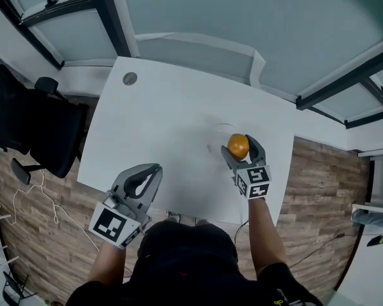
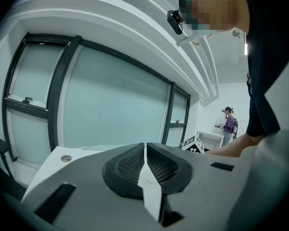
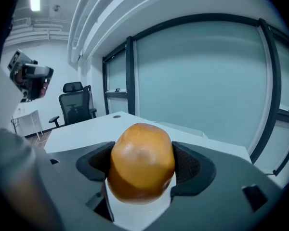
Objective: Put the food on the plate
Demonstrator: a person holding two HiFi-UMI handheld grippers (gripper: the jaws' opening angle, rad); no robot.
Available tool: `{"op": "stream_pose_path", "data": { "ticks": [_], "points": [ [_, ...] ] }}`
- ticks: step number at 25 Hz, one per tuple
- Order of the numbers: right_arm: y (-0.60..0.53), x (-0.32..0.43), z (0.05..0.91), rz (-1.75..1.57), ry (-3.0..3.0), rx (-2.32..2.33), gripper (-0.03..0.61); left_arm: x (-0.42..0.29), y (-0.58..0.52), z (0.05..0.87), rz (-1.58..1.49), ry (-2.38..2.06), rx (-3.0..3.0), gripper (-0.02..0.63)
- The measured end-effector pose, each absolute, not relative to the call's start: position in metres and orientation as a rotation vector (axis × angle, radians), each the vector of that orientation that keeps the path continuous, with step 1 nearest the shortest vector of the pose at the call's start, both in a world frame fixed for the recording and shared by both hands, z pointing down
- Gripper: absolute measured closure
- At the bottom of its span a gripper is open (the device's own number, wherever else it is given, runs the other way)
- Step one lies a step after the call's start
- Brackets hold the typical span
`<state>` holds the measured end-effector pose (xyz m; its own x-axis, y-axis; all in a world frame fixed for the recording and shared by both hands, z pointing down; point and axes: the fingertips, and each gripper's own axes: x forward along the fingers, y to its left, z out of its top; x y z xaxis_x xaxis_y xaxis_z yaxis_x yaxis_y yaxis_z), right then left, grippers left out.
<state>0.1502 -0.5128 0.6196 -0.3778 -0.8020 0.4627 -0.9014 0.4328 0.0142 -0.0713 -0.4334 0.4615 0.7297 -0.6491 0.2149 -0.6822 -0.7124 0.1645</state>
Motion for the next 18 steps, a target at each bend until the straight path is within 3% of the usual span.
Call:
{"op": "stream_pose_path", "data": {
  "ticks": [9, 18],
  "points": [
    [-0.544, 0.147, 0.716, 0.432, -2.148, 1.305, 0.199, -0.079, -0.436, 0.487, 0.272, -1.166, 2.583, 0.579],
    [-0.545, 0.138, 0.722, 0.465, -2.178, 1.249, 0.198, -0.076, -0.428, 0.487, 0.285, -1.192, 2.575, 0.578]
  ]
}}
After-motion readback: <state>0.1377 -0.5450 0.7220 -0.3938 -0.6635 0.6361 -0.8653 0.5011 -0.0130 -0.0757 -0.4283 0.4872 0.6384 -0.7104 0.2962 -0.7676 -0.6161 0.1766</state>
